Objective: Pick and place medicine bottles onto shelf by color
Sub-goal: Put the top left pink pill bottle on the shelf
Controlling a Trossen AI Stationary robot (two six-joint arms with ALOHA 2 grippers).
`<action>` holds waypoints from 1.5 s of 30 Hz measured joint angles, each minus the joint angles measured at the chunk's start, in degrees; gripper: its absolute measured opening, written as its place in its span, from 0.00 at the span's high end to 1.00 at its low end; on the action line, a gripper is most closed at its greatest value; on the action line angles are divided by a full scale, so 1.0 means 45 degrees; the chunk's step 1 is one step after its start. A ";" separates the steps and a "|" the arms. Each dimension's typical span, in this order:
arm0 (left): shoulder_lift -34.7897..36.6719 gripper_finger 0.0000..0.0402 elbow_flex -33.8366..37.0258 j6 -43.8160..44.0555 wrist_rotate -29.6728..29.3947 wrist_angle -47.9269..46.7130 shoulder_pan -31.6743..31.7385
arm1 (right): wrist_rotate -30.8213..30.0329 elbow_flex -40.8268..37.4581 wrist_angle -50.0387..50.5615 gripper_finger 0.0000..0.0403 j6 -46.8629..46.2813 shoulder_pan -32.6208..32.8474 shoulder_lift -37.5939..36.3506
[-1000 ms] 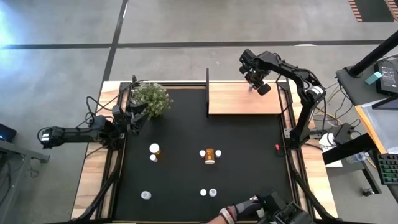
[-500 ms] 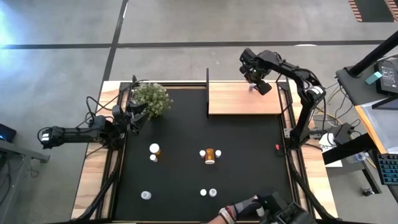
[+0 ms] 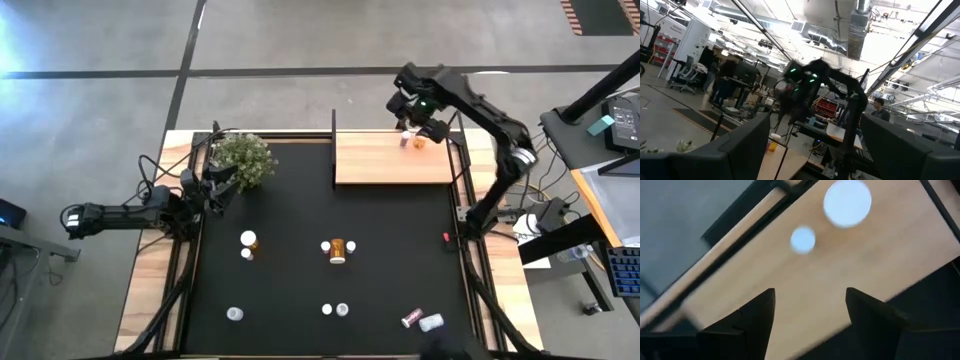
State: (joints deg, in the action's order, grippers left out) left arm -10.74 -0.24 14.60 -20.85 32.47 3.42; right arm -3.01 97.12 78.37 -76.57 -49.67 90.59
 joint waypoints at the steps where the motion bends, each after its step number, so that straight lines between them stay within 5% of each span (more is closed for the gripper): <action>1: 0.0000 0.27 -0.0003 0.0002 0.0001 0.0000 -0.0004 | -0.0002 -0.0082 0.0019 0.42 0.0177 0.0204 -0.0436; 8: 0.0000 0.27 -0.0001 -0.0001 0.0001 0.0000 0.0000 | -0.0010 -0.1258 0.1094 0.42 -0.0810 0.1943 -0.2607; 21: 0.0000 0.27 -0.0003 0.0002 -0.0002 0.0002 -0.0005 | -0.0585 -0.3031 0.1619 0.42 -0.3560 0.5955 -0.3814; 31: 0.0000 0.27 -0.0003 0.0000 0.0001 0.0000 -0.0003 | 0.0102 -0.3346 0.1673 0.44 -0.3671 0.9169 -0.2646; 38: 0.0000 0.27 -0.0003 0.0002 -0.0001 0.0000 0.0000 | 0.0102 -0.3294 -0.1037 0.44 -0.3064 1.1458 -0.0926; 45: -0.0002 0.27 -0.0003 -0.0001 0.0001 -0.0005 -0.0003 | 0.0111 -0.1609 -0.1810 0.44 -0.1284 1.2528 0.1702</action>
State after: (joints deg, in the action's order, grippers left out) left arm -10.75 -0.25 14.60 -20.84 32.45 3.41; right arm -2.50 89.88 70.22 -82.35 6.70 98.26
